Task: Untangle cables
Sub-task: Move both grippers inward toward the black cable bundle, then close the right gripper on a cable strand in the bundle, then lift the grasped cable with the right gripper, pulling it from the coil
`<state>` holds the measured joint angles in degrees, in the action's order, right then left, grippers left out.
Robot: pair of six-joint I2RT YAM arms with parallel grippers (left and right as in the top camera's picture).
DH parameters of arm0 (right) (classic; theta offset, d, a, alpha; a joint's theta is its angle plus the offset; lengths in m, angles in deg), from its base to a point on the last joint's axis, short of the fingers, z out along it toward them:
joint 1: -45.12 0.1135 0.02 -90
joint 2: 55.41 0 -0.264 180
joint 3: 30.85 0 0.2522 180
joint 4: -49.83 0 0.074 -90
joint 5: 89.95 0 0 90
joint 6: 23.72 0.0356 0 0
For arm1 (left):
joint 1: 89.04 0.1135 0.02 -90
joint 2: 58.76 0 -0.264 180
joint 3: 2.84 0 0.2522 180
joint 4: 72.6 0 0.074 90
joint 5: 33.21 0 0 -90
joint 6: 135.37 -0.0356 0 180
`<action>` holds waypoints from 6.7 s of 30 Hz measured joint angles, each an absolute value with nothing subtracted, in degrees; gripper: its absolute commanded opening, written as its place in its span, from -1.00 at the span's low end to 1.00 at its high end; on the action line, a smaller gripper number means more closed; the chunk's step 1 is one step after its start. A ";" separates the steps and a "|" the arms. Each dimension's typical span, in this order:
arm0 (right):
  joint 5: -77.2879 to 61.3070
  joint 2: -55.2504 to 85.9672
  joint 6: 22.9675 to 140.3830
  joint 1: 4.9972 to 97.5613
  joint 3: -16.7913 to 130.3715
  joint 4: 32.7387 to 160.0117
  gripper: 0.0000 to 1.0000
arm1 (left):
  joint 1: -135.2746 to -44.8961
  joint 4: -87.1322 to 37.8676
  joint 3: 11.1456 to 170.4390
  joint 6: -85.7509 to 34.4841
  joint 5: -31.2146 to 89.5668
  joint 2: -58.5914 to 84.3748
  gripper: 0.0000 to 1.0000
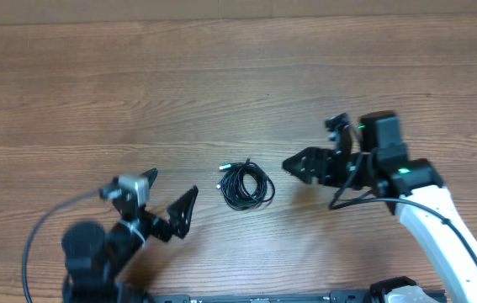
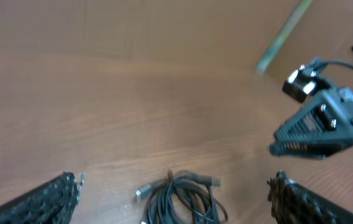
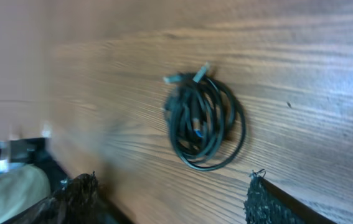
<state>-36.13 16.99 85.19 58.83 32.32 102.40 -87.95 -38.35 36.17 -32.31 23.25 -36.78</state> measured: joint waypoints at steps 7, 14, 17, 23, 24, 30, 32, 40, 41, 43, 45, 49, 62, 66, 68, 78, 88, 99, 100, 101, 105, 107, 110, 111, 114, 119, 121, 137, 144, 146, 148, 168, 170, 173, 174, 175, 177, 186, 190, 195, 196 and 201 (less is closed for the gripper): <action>-27.98 19.94 91.25 65.17 33.13 100.56 1.00 | -87.93 -25.82 53.07 -34.56 22.66 -9.65 0.99; -26.03 20.09 94.72 65.26 33.63 97.70 1.00 | -88.30 -25.98 56.24 -31.50 14.49 8.36 0.99; -25.01 20.42 95.23 65.26 33.63 97.65 1.00 | -90.07 -24.88 56.24 -30.61 14.40 14.17 0.99; -23.56 23.83 96.01 65.26 33.63 98.00 1.00 | -95.06 -23.97 56.24 -27.31 19.34 18.78 1.00; -23.50 24.70 96.08 65.26 33.63 98.31 0.91 | -95.98 -24.14 56.24 -27.20 20.06 18.87 0.99; -25.27 29.07 96.30 65.26 33.63 98.77 0.71 | -100.61 -24.14 56.24 -26.21 26.68 18.91 0.99; -26.23 30.23 96.25 65.28 33.63 99.07 0.67 | -100.83 -24.18 56.24 -25.88 28.85 18.91 0.99; -27.65 34.30 96.28 69.69 33.63 100.06 0.58 | -100.52 -24.73 56.24 -20.38 35.95 18.91 0.99; -27.56 34.58 96.28 70.66 33.63 99.91 0.54 | -100.52 -24.77 56.24 -19.96 36.35 18.91 0.99; -26.69 34.76 96.25 72.64 33.63 99.77 0.50 | -100.52 -24.75 56.24 -19.52 36.83 18.91 0.99; -24.94 34.78 96.93 74.41 33.63 100.34 0.44 | -100.52 -24.73 56.24 -19.11 37.20 18.91 0.99; -21.97 34.78 98.90 76.53 33.63 101.78 0.43 | -100.52 -24.56 56.24 -18.63 37.90 18.91 0.99; -24.85 34.78 83.16 82.68 33.63 98.79 0.41 | -100.52 -25.87 56.24 -18.45 38.64 18.91 0.99; -21.55 34.78 78.62 83.66 33.65 99.10 0.36 | -100.52 -25.87 56.24 -18.45 38.64 18.91 0.99; -20.42 34.80 77.70 83.75 34.00 99.86 0.36 | -100.52 -25.98 56.24 -18.45 38.64 18.91 0.99; -18.54 34.89 72.89 84.16 42.16 102.11 0.72 | -100.52 -26.11 56.24 -18.45 38.64 18.91 0.99; -17.33 35.30 66.48 87.88 42.22 102.03 0.58 | -100.52 -26.11 56.24 -18.45 38.66 18.91 0.99; -11.00 41.16 64.76 88.75 42.16 100.23 0.34 | -96.33 -23.07 56.28 -11.72 43.62 18.91 0.99; -10.65 41.18 64.76 88.77 42.16 99.88 0.28 | -95.74 -23.00 56.28 -11.31 43.84 18.91 0.99; -10.25 41.18 64.67 88.75 42.16 99.40 0.18 | -95.19 -22.96 56.28 -10.96 44.00 18.91 0.99; -9.58 41.20 64.41 88.75 42.16 98.44 -0.15 | -94.66 -22.81 56.28 -10.54 44.43 18.91 0.99; -9.40 41.20 64.52 88.75 42.16 98.22 -0.26 | -94.66 -22.81 56.28 -10.52 44.48 18.91 0.99; -9.29 41.36 64.58 88.75 42.16 98.18 -0.31 | -94.66 -22.81 56.28 -10.50 44.48 18.91 0.99; -9.29 41.49 64.56 88.75 42.16 98.22 -0.31 | -94.66 -22.81 56.28 -10.50 44.50 18.91 0.99; -9.31 42.08 64.54 88.75 42.16 98.59 -0.34 | -94.66 -22.81 56.28 -10.50 44.52 18.91 0.99; -9.27 42.91 64.58 88.75 42.16 98.72 -0.49 | -94.66 -22.79 56.28 -10.50 44.65 18.91 0.99; -9.27 42.91 64.54 88.75 42.16 98.42 -0.61 | -94.66 -22.79 56.28 -10.50 44.65 18.91 0.99; -9.27 42.91 77.76 88.75 44.26 95.18 -0.93 | -94.66 -22.17 56.28 -10.30 44.65 18.91 0.99; -10.36 41.25 80.43 88.69 55.27 101.00 -0.93 | -94.66 -22.02 56.28 -10.30 44.65 18.91 0.98; -10.51 40.00 80.76 88.60 58.46 101.59 -0.92 | -94.66 -20.97 56.30 -10.30 44.54 18.91 0.99; -10.62 38.45 80.98 88.45 61.15 101.70 -0.93 | -94.66 -19.79 56.30 -10.34 43.86 18.91 0.99; -1.20 34.49 89.02 87.42 64.69 103.93 -0.93 | -94.66 -20.32 56.30 -14.21 37.22 18.91 0.99; -0.72 34.49 89.46 87.29 64.69 105.09 -0.93 | -94.66 -20.25 56.30 -14.24 37.11 18.91 0.99; -1.01 34.49 89.87 87.16 64.69 106.86 -0.93 | -94.66 -20.73 56.30 -14.24 35.67 18.91 0.99; -1.03 34.49 89.98 87.16 64.69 107.36 -0.93 | -94.66 -21.30 56.30 -14.26 34.84 18.91 0.99; -1.03 34.49 90.05 87.16 64.69 107.75 -0.93 | -94.66 -21.98 56.30 -14.26 33.94 18.91 0.99; -0.96 34.49 90.09 87.14 64.65 108.23 -0.93 | -94.66 -23.97 56.30 -14.24 31.38 18.91 0.99; 0.00 34.49 90.27 87.16 64.65 109.37 -0.93 | -94.66 -27.59 56.30 -14.26 26.36 18.91 0.99; 3.58 34.49 90.68 87.16 64.65 110.61 -0.93 | -94.66 -27.33 56.30 -14.24 26.97 18.91 0.99; 6.69 34.49 91.40 87.14 64.65 110.48 -0.93 | -94.66 -26.96 56.30 -14.24 27.51 18.91 0.99; 6.93 34.49 91.51 87.14 64.65 110.35 -0.92 | -94.66 -26.54 56.30 -14.26 27.51 18.91 0.99; 8.09 34.49 91.60 87.16 64.65 108.36 -0.93 | -94.66 -26.02 56.30 -14.24 27.69 18.91 0.99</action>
